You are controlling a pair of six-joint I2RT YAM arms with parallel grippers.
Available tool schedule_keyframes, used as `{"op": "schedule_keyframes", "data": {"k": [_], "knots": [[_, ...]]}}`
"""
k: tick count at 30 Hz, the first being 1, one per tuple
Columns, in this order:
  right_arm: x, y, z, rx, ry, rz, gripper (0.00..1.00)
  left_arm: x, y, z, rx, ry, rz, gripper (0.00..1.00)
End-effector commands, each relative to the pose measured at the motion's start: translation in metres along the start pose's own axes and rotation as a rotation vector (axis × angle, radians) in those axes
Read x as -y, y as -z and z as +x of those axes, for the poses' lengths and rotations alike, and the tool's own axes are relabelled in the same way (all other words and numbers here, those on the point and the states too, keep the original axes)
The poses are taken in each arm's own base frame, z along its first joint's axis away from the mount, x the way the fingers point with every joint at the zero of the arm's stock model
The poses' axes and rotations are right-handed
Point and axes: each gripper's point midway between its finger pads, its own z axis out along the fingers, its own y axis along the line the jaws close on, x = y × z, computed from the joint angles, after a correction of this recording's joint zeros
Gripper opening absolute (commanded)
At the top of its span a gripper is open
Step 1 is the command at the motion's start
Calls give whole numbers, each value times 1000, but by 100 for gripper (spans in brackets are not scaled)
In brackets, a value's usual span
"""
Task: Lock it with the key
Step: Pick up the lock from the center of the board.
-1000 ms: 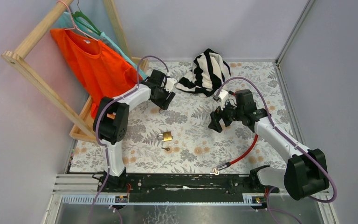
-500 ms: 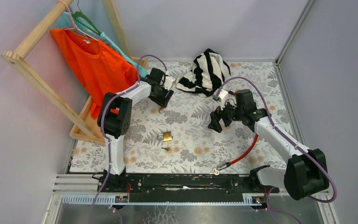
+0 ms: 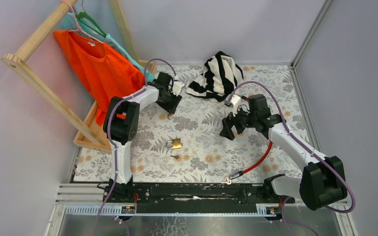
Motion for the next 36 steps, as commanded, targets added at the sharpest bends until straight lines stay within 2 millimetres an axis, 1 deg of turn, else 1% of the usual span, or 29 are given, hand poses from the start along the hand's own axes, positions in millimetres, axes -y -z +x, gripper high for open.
{"op": "schedule_keyframes", "data": {"k": [1,3,5,7,9,11,14,15,18,19,21,25,28,30,33,36], "knots": [[1,5,-24,54,34,-9,95,1,-6,5,0,-15,13,55],[1,5,-25,55,32,-9,95,1,-6,7,2,-16,14,51],[1,5,-26,59,30,-6,95,3,-4,6,15,-24,11,44],[1,5,-28,64,24,-6,95,6,1,2,45,-40,16,36],[2,5,-32,76,17,-1,95,9,10,-7,91,-63,19,28],[2,5,-38,89,3,-7,94,14,22,-16,135,-99,31,22],[0,7,-53,114,-5,-25,94,23,46,-34,202,-168,38,12],[0,7,-59,122,-5,-33,93,27,54,-38,224,-194,43,8],[-2,7,-80,153,-21,-69,93,39,80,-55,295,-263,41,2],[-3,7,-87,165,-35,-84,92,44,90,-60,320,-288,47,0],[-6,5,-102,192,-82,-123,92,58,111,-70,375,-343,64,0],[-14,4,-139,259,-167,-223,89,101,151,-82,455,-485,121,0],[-22,5,-165,301,-243,-311,87,131,175,-88,499,-592,124,0],[-26,6,-179,321,-287,-360,86,148,186,-90,524,-631,127,0],[-31,6,-190,335,-327,-406,86,172,200,-95,552,-665,138,0],[-34,4,-192,330,-363,-431,86,189,208,-98,556,-686,148,0]]}}
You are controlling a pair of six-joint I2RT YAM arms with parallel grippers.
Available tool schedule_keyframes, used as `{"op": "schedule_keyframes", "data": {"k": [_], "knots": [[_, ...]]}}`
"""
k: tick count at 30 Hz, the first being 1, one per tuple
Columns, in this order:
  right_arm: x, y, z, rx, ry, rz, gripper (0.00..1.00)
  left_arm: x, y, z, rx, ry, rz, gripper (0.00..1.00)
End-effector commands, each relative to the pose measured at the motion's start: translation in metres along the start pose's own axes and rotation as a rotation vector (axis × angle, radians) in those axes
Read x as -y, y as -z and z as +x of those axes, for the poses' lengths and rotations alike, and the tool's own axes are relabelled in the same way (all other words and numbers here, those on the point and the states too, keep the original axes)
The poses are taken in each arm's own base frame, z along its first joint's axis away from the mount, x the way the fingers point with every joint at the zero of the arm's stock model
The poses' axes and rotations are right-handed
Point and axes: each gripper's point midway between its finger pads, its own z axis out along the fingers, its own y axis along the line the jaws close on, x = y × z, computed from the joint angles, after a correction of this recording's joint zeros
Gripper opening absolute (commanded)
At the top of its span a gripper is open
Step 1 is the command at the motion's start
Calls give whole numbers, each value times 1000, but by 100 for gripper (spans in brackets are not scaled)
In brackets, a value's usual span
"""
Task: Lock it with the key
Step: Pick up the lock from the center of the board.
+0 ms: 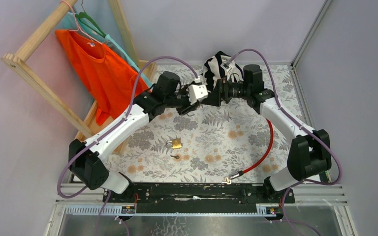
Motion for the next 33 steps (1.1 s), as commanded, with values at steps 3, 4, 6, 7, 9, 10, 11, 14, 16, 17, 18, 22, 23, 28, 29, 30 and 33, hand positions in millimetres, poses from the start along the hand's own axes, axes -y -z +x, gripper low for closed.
{"op": "schedule_keyframes", "data": {"k": [3,4,6,7,9,10,11,14,16,17,18,22,23,28,29,30,33], "knots": [[-35,-4,-25,42,-51,-143,82,10,7,-25,17,-56,-9,0],[-36,-5,-24,39,-51,-150,80,11,6,-25,16,-56,-7,0],[-41,-8,-23,30,-52,-159,78,12,5,-25,13,-58,-7,0],[-42,-10,-21,24,-53,-154,76,12,5,-25,12,-61,-7,0],[-40,-15,-17,6,-61,-137,74,12,3,-25,7,-65,-8,0],[-40,-18,-14,-6,-62,-133,73,12,4,-25,7,-66,-10,0],[-37,-21,-10,-17,-69,-123,72,12,4,-26,8,-67,-11,0],[-32,-27,-2,-39,-85,-113,69,13,4,-26,7,-64,-10,0],[-31,-30,3,-55,-98,-121,66,14,3,-25,6,-64,-7,0],[-33,-32,4,-61,-98,-129,64,14,3,-25,5,-63,-7,0],[-34,-34,6,-68,-99,-136,62,14,3,-25,6,-63,-7,0],[-38,-39,11,-84,-101,-149,55,15,0,-22,2,-59,-13,0],[-39,-40,11,-85,-100,-150,53,15,-1,-22,0,-59,-15,0],[-37,-42,13,-90,-110,-146,37,13,-4,-18,-12,-63,-24,0],[-36,-42,14,-94,-114,-145,32,13,-5,-18,-15,-63,-26,0],[-37,-42,15,-95,-111,-144,26,13,-5,-17,-15,-62,-28,0],[-34,-40,12,-89,-90,-124,5,13,-7,-14,-18,-55,-32,1]]}}
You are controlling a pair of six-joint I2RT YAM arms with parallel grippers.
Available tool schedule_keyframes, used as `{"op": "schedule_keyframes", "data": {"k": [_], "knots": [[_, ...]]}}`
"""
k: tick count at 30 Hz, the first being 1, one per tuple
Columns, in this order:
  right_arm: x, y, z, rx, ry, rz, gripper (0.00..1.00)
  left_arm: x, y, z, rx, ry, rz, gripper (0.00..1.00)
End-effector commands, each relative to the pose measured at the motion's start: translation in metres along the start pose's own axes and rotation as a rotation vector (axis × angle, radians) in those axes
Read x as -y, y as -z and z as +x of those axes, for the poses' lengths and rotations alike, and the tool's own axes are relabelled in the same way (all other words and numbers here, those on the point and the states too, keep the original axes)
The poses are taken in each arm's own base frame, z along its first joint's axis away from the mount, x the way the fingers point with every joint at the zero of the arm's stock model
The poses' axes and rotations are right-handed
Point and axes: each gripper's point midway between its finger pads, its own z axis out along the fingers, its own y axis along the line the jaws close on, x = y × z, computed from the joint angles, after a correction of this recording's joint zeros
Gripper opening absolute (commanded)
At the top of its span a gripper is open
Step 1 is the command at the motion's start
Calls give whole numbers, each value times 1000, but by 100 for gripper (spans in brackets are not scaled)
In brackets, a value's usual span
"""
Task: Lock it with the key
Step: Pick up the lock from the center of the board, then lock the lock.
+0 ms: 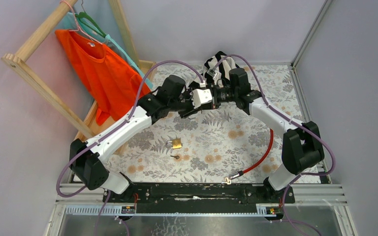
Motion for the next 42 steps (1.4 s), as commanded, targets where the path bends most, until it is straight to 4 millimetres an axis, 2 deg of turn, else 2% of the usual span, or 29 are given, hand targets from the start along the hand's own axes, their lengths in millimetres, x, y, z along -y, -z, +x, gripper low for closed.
{"op": "schedule_keyframes", "data": {"k": [1,3,6,8,11,14,16,20,28,31,34,36,39,42], "knots": [[-9,2,-15,18,95,6,1,-9,-1,-11,38,-20,-42,2],[-8,6,-19,26,126,26,0,-7,-2,-9,37,-15,-42,8],[-8,15,-25,38,176,48,0,-5,2,-10,48,-16,-38,41],[-6,23,-29,44,205,70,0,-3,5,-12,58,10,-33,59],[-4,37,-33,49,241,93,0,-1,11,-12,66,24,-27,72],[-9,48,-31,30,281,75,0,1,17,-11,81,43,-1,79],[-15,54,-31,23,316,63,0,1,20,-10,92,68,19,80],[-42,64,-31,27,373,-26,0,4,25,-10,119,100,69,79],[-78,75,-31,47,407,-119,0,18,27,-29,214,221,239,62],[-83,76,-29,52,404,-131,0,29,27,-37,247,250,321,59],[-84,77,-27,52,398,-136,0,37,25,-39,263,283,379,66],[-83,76,-25,51,393,-138,0,40,23,-42,274,299,405,66],[-81,75,-22,49,383,-144,0,45,24,-47,294,322,445,62],[-80,74,-19,43,368,-155,0,47,23,-50,305,342,470,53]]}}
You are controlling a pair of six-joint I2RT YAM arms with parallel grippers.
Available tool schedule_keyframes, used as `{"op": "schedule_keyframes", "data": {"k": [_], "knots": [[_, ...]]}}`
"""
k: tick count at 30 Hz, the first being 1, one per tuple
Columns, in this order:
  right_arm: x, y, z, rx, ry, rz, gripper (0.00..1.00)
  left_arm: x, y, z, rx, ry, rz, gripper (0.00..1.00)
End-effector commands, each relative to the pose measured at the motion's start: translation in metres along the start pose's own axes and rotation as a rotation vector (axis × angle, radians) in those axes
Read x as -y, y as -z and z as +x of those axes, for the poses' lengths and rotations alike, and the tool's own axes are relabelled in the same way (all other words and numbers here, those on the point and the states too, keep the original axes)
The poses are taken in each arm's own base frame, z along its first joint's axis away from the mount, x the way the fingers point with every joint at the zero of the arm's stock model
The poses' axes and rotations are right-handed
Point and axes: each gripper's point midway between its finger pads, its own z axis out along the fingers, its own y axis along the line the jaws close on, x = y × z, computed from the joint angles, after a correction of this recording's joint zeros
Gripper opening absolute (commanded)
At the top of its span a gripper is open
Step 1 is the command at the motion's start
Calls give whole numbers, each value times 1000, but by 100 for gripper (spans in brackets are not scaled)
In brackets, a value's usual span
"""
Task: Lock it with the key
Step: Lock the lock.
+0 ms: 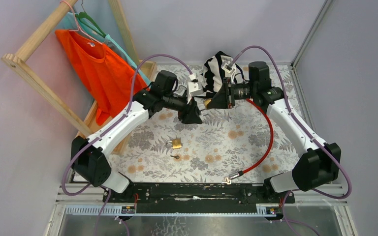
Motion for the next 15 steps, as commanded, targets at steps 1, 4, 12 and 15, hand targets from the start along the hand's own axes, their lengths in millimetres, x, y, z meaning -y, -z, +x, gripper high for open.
{"op": "schedule_keyframes", "data": {"k": [1,4,12,15], "knots": [[-19,4,-10,28,49,-61,0,9,-1,-24,75,-1,75,51],[-19,3,-7,27,44,-70,0,10,-4,-24,79,19,93,44],[-16,2,-3,28,29,-74,0,9,-9,-25,84,53,127,23],[-15,1,-1,29,27,-72,0,9,-10,-26,85,57,133,17]]}}
